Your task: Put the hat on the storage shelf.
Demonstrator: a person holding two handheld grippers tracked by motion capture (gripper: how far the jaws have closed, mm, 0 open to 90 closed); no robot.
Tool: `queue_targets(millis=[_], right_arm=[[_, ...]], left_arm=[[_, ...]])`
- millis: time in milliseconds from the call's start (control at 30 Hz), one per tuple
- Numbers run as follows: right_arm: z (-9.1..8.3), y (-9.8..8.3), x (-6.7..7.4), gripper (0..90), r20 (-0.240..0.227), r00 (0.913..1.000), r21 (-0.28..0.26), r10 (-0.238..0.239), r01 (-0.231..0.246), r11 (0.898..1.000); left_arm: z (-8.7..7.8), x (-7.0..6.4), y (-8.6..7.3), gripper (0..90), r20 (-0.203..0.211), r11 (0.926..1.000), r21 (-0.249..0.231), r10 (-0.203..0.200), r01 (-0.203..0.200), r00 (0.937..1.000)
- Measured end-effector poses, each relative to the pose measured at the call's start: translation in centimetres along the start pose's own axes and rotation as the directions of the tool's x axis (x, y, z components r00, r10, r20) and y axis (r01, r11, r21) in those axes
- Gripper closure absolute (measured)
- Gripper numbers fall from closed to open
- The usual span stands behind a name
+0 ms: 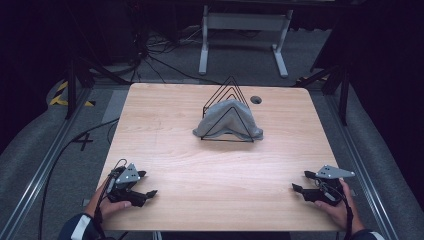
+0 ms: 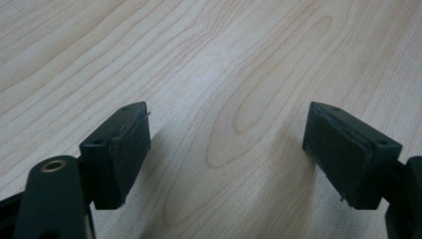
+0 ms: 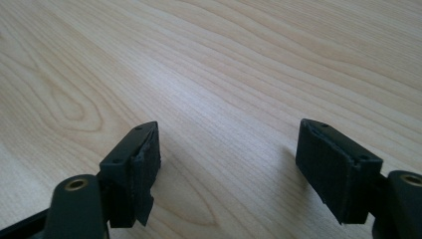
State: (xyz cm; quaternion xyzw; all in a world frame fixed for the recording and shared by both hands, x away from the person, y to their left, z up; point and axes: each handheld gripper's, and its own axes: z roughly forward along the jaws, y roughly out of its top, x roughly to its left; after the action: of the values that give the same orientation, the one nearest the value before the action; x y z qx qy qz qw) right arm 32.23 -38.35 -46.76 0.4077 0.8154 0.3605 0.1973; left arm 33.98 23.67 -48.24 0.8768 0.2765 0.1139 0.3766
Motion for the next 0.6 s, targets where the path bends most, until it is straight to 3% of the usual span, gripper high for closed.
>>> queue_targets(millis=[600], right_arm=[[-0.02,-0.01,-0.12,24.2,0.031,0.9992,0.005,0.024,-0.024,1.0]], left_arm=[[0.07,0.1,0.07,15.1,-0.011,0.9999,0.01,-0.008,0.009,0.9999]])
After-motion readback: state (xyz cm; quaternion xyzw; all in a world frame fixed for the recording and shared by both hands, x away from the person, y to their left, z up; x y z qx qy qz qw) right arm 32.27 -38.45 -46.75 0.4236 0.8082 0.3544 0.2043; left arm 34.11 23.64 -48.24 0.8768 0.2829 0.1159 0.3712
